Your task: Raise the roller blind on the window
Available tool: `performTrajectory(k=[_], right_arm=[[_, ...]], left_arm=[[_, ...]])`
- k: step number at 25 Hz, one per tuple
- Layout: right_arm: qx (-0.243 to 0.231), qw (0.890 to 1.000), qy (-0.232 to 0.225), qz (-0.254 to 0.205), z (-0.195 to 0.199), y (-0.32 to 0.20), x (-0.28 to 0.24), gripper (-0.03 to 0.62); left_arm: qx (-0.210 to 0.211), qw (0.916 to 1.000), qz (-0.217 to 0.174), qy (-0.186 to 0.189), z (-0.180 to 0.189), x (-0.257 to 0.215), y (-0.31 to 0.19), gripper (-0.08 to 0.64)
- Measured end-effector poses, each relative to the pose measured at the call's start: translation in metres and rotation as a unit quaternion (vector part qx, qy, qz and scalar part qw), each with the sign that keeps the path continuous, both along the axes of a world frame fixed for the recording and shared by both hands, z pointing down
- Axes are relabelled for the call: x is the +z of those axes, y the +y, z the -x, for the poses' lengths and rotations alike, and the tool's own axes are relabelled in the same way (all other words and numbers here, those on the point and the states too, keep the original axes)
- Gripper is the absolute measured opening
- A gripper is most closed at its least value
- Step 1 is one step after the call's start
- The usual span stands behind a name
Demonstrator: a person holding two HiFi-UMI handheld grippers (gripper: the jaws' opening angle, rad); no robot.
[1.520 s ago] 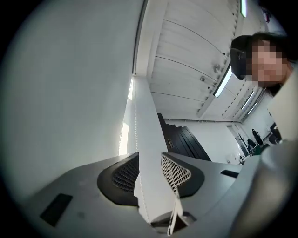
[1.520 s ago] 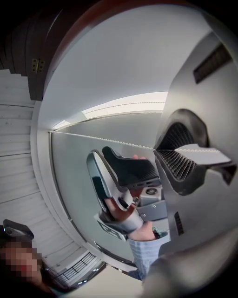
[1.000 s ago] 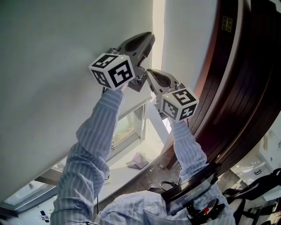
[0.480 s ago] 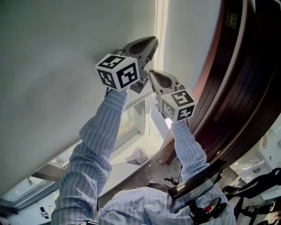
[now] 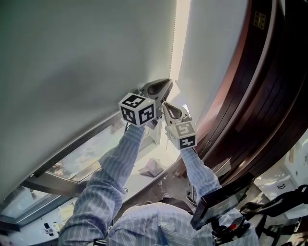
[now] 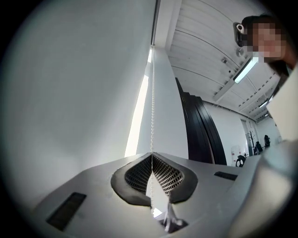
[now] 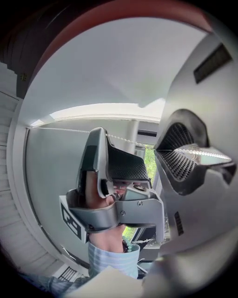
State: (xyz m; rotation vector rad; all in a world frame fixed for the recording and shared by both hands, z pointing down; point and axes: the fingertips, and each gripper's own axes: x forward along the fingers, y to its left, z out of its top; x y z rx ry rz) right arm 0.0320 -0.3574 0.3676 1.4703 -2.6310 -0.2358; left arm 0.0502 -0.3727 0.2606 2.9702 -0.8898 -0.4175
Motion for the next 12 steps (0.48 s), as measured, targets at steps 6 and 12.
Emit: performTrajectory(k=[6, 12], right_arm=[[0.011, 0.994, 0.022, 0.107, 0.003, 0.005, 0.113, 0.005], [0.031, 0.978, 0.056, 0.197, 0.002, 0.028, 0.233, 0.005]], left_arm=[[-0.010, 0.9950, 0.085, -0.050, 0.002, 0.115, -0.003, 0.008], [-0.012, 0.9797, 0.177, -0.094, -0.003, 0.236, 0.017, 0.008]])
